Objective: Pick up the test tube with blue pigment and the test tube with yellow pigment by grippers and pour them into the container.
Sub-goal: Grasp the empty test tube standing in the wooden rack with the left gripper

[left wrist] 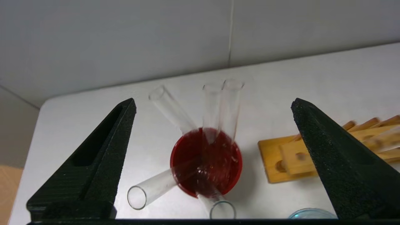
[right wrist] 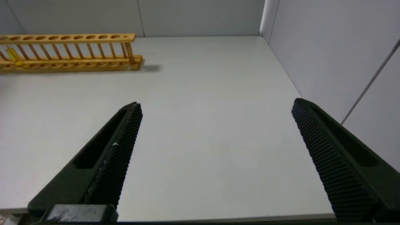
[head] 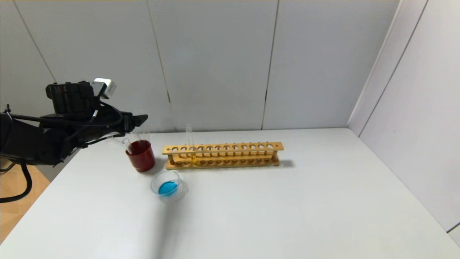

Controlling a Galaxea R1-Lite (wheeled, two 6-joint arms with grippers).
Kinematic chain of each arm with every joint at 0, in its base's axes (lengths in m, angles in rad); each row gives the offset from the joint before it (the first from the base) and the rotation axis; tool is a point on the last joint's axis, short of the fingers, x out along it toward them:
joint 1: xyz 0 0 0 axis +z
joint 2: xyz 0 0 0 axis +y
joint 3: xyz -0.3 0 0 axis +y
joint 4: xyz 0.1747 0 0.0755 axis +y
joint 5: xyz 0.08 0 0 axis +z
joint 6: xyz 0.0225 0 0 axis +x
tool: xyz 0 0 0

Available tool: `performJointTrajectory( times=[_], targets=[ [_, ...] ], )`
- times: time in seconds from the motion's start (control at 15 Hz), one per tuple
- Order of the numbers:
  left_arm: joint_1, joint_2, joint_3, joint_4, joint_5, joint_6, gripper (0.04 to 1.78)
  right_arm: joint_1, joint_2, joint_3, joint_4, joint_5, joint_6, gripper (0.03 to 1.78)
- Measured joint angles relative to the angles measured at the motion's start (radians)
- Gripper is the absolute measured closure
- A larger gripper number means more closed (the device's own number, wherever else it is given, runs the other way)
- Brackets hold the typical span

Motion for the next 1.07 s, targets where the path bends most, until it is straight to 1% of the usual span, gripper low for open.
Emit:
performJointTrajectory(
  times=[0.27, 0.4, 0.47, 0.6, 0.93, 1.07],
  targets=[
    [-0.039, -0.089, -0.033, 0.004, 0.003, 0.01, 0.07, 0.0, 0.0, 0.0, 0.0, 0.0, 0.0, 0.06],
    [-0.052, -0.129, -0.026, 0.009, -0.001, 0.044, 0.07, 0.0, 0.0, 0.0, 0.0, 0.0, 0.0, 0.06],
    [-0.057, -0.146, -0.011, 0.011, -0.02, 0.058, 0.07, 0.0, 0.0, 0.0, 0.001, 0.0, 0.0, 0.06],
    [-0.064, -0.17, 0.034, 0.011, -0.105, 0.084, 0.07, 0.0, 0.0, 0.0, 0.0, 0.0, 0.0, 0.06],
    [-0.065, -0.192, 0.144, 0.005, -0.417, 0.104, 0.07, 0.0, 0.0, 0.0, 0.0, 0.0, 0.0, 0.06],
    [-0.063, -0.19, 0.175, 0.004, -0.501, 0.104, 0.07, 0.0, 0.0, 0.0, 0.0, 0.0, 0.0, 0.06]
  ],
)
